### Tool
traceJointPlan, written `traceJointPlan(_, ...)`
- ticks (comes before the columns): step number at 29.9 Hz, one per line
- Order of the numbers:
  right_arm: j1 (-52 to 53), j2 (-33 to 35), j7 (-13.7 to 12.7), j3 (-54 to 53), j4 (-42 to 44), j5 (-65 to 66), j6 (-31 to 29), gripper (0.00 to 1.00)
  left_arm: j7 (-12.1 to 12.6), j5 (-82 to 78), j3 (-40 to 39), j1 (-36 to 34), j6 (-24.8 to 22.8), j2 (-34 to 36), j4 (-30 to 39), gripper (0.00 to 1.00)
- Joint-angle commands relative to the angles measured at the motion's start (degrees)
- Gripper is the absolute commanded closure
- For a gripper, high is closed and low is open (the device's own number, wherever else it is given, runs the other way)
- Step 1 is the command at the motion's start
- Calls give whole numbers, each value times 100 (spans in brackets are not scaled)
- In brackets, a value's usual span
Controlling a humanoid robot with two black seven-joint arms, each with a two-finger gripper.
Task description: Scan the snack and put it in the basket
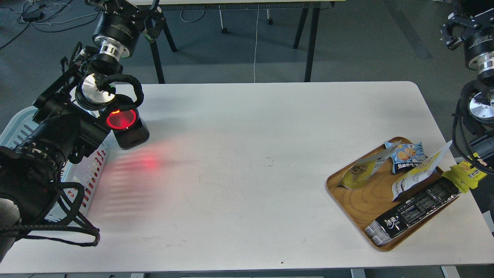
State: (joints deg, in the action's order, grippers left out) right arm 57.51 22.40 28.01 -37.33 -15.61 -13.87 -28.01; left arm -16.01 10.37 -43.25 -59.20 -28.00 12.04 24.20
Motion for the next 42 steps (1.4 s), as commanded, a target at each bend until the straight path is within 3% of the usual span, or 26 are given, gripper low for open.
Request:
traceJointPlan(1, 6, -61, -1, 6, -12, -1, 1, 1, 2, 0, 27, 22, 0, 0, -3, 1)
traceJointPlan(9, 93, -17, -1, 94, -65, 78, 1, 1, 2, 0, 63, 23, 0, 18, -12, 1)
traceJointPlan(12, 233, 132, -1, 269, -581, 235, 1, 1, 2, 0, 71, -4, 0, 18, -12, 0)
traceJointPlan(17, 989, 1001, -1, 1068, -1786, 1165, 1, 1, 10, 0, 71, -39, 0, 35, -12, 1)
traceJointPlan(21, 1674, 1327, -1, 1701, -2419, 2395, 1, 1, 10, 0, 19, -48, 0, 9, -3, 1)
traceJointPlan(27, 2430, 1925, -1, 2817, -4228, 4258, 1, 1, -7, 0, -25, -110, 0, 9, 5, 0)
traceJointPlan(36, 4003, 2198, -1, 4890, -5864, 7729, 137, 2, -7, 0, -16, -101, 0, 97, 5, 0)
traceJointPlan(42, 4470, 2330, -1, 5841, -6954, 9664, 427, 3, -7, 0, -8, -92, 0, 106, 5, 1)
